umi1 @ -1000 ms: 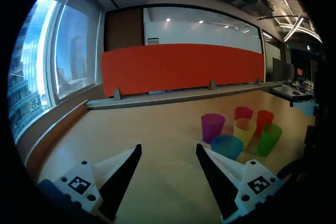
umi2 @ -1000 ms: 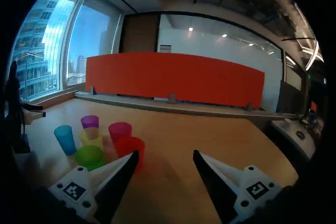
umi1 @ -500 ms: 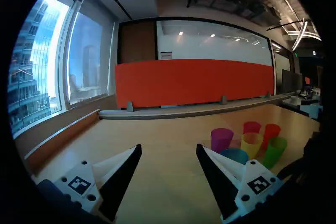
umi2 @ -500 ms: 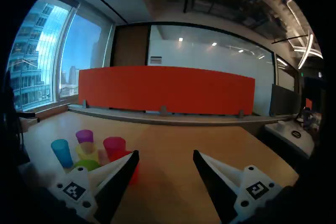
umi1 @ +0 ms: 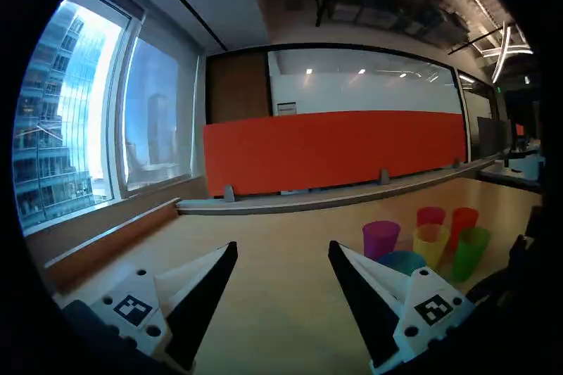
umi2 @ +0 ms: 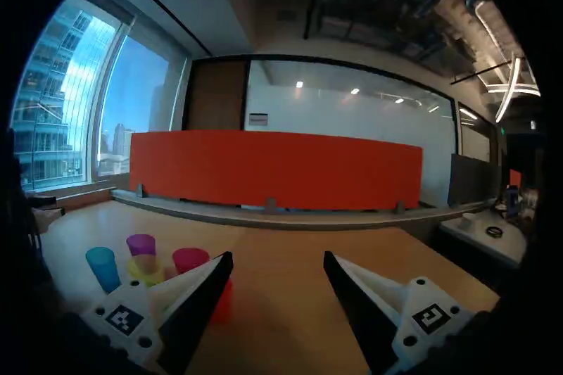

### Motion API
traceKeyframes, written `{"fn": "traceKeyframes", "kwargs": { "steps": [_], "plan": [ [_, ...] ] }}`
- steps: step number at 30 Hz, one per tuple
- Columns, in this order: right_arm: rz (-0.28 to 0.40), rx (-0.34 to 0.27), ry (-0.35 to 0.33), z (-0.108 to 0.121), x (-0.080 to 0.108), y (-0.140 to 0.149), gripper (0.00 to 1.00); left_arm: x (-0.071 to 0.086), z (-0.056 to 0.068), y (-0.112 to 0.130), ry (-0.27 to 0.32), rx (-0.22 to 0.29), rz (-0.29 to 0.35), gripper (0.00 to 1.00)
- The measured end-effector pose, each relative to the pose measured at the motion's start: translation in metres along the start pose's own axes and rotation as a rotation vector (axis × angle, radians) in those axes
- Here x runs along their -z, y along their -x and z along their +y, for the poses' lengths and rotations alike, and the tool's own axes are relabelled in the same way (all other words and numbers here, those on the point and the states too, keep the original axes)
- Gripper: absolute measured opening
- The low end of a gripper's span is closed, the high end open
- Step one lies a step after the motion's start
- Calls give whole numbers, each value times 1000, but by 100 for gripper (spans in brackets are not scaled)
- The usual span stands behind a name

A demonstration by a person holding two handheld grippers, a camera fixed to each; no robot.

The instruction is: Pour water

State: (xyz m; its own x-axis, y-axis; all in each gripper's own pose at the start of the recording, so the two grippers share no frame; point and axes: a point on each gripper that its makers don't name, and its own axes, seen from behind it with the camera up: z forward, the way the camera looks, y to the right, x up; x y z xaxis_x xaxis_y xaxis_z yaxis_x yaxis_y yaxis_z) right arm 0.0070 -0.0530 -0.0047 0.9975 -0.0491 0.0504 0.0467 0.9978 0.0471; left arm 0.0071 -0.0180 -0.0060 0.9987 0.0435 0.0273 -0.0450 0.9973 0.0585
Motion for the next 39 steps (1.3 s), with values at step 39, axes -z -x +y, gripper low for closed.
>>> {"fn": "traceKeyframes", "kwargs": {
  "steps": [39],
  "plan": [
    [33, -92, 40, 21, 6, -12, 100, -2, 4, 23, 15, 87, 36, 96]
  ]
}}
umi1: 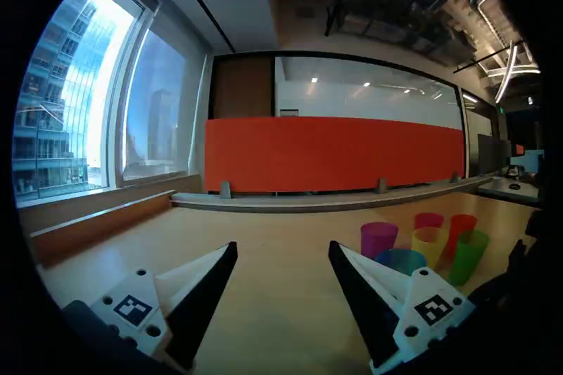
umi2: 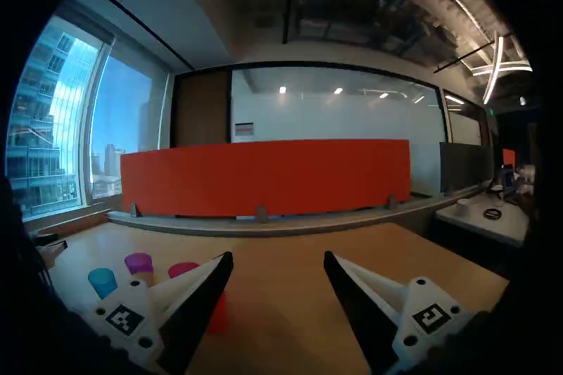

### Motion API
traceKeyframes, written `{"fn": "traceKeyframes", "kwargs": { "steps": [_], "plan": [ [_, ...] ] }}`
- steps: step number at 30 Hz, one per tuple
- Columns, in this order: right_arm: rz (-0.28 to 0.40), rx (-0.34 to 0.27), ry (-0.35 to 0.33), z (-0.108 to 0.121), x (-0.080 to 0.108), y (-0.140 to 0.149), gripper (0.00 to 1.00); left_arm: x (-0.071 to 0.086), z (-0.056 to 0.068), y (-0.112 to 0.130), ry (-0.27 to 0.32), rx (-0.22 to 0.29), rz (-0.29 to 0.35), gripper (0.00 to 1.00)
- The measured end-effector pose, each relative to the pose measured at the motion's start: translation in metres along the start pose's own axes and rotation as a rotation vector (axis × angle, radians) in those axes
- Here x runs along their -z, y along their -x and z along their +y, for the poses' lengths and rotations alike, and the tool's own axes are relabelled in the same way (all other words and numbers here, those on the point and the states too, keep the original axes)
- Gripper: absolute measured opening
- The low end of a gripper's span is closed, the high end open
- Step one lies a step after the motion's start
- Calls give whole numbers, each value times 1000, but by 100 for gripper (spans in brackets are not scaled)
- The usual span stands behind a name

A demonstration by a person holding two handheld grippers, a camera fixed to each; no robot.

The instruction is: Pour water

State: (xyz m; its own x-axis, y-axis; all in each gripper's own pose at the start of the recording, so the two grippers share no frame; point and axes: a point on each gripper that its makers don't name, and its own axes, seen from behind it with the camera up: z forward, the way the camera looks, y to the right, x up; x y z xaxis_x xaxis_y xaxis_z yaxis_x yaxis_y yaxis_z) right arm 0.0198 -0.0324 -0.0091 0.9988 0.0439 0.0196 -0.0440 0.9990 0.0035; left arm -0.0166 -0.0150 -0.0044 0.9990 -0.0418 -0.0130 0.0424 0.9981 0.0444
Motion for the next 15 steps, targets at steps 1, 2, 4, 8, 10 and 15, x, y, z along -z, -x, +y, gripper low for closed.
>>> {"fn": "traceKeyframes", "kwargs": {
  "steps": [1, 2, 4, 8, 10, 15],
  "plan": [
    [0, 0, -1, 0, 0, 0, 100, 0, 0, 0, 0, 0, 0, 96],
    [0, -1, -2, -1, 0, 1, 100, 1, 0, 0, 1, 0, 1, 96],
    [-1, -2, -3, -1, 0, 1, 100, 1, 1, 0, 3, 0, 1, 96],
    [0, -2, -4, 0, 0, 0, 100, 1, 2, 0, 7, -1, 0, 96],
    [1, -1, -5, 0, 0, -1, 100, 1, 2, 0, 8, -1, 0, 96],
    [4, 2, -10, 0, 1, -1, 100, 1, 2, 0, 8, -1, 0, 96]
  ]
}}
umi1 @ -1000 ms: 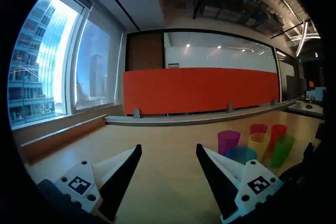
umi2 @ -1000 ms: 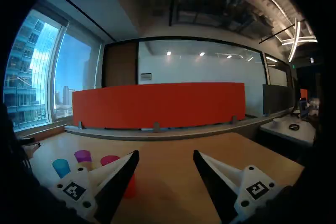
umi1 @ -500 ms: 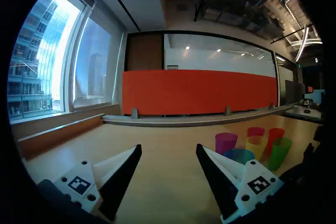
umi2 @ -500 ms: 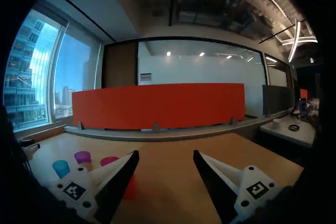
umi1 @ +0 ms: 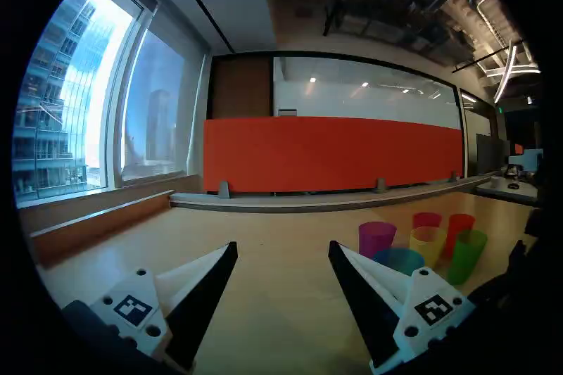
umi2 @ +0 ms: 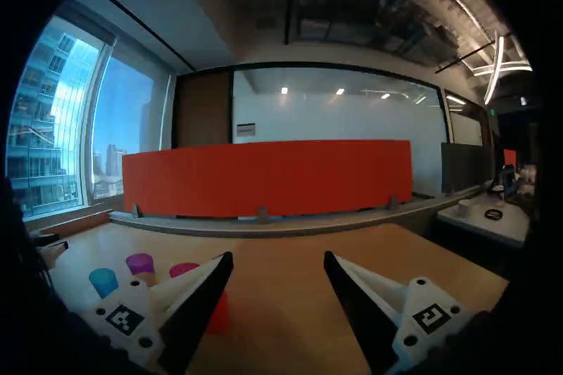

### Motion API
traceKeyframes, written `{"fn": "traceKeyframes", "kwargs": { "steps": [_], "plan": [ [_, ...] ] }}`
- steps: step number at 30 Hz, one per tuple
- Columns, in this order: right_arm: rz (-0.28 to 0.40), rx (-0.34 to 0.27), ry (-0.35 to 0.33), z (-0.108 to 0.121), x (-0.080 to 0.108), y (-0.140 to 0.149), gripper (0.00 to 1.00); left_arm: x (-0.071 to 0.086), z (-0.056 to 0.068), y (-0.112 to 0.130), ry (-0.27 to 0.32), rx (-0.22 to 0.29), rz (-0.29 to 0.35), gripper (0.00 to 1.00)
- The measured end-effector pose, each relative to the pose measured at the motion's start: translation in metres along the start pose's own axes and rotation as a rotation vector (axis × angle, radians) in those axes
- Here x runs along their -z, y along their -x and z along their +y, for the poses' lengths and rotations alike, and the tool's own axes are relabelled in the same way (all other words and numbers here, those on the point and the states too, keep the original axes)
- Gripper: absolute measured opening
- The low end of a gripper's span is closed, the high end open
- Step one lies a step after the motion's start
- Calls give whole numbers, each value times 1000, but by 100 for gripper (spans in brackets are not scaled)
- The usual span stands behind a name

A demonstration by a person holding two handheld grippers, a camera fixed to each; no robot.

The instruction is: Pour water

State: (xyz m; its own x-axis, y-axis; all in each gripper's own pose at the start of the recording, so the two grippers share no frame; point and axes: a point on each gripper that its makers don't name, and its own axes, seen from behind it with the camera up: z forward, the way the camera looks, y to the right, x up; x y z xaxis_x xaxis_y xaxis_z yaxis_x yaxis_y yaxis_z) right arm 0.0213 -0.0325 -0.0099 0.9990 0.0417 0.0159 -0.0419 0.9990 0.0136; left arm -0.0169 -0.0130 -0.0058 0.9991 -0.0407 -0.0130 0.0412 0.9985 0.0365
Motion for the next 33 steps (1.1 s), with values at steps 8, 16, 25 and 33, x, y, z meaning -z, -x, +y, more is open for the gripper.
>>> {"fn": "traceKeyframes", "kwargs": {
  "steps": [8, 16, 25, 33],
  "plan": [
    [23, 37, -4, 2, 4, -3, 100, 0, 0, 0, 0, -1, 0, 96],
    [50, 71, -27, -5, 7, 3, 100, 0, 0, 0, 0, -1, 0, 96],
    [73, 32, -40, -5, 4, 19, 100, 0, 0, 0, 0, -1, 0, 96],
    [70, -10, -17, 12, 0, 32, 100, 0, 0, 0, 0, -1, 0, 96]
  ]
}}
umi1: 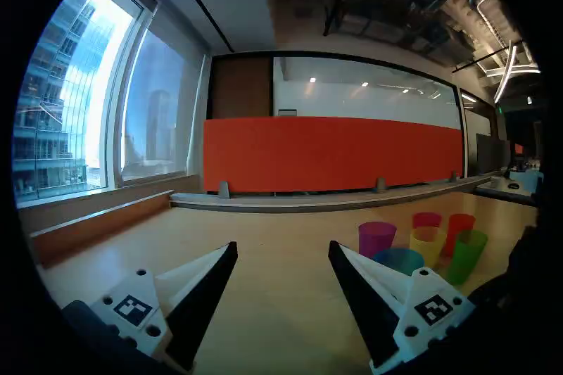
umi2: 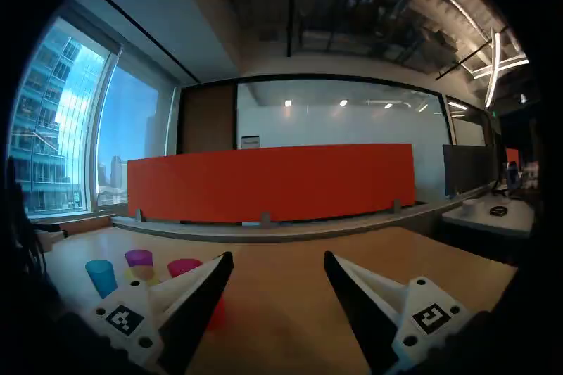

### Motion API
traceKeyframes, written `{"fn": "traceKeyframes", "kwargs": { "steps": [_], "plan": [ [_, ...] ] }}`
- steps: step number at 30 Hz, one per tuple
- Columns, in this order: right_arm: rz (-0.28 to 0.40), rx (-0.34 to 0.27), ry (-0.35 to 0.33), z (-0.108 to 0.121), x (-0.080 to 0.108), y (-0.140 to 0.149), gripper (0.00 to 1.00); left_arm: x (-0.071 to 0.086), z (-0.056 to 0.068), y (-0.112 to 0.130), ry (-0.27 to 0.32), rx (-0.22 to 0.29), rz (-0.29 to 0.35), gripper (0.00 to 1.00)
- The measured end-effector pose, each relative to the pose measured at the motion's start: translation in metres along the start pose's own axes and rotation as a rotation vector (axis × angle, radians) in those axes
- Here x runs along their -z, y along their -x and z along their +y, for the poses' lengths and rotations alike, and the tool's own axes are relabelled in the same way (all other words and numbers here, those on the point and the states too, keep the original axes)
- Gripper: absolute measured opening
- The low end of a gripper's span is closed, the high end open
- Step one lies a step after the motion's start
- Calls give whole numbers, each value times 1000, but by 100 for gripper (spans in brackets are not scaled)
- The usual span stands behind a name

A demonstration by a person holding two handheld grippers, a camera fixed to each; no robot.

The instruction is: Pour water

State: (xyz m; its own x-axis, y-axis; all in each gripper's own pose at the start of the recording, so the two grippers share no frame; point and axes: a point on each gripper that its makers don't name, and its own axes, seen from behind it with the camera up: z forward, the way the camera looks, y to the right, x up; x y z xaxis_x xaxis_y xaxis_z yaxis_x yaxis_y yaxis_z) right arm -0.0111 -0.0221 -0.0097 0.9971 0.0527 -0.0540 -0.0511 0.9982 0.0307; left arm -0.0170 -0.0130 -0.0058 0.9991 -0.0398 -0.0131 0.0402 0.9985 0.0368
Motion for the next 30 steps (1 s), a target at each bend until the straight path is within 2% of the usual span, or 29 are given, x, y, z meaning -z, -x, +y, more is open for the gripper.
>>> {"fn": "traceKeyframes", "kwargs": {
  "steps": [11, 30],
  "plan": [
    [-17, 6, 25, 15, -4, 11, 100, 0, -1, 0, 0, 0, 0, 96],
    [-38, 16, 24, 16, -7, 28, 100, 0, 0, 0, 0, 0, 0, 96]
  ]
}}
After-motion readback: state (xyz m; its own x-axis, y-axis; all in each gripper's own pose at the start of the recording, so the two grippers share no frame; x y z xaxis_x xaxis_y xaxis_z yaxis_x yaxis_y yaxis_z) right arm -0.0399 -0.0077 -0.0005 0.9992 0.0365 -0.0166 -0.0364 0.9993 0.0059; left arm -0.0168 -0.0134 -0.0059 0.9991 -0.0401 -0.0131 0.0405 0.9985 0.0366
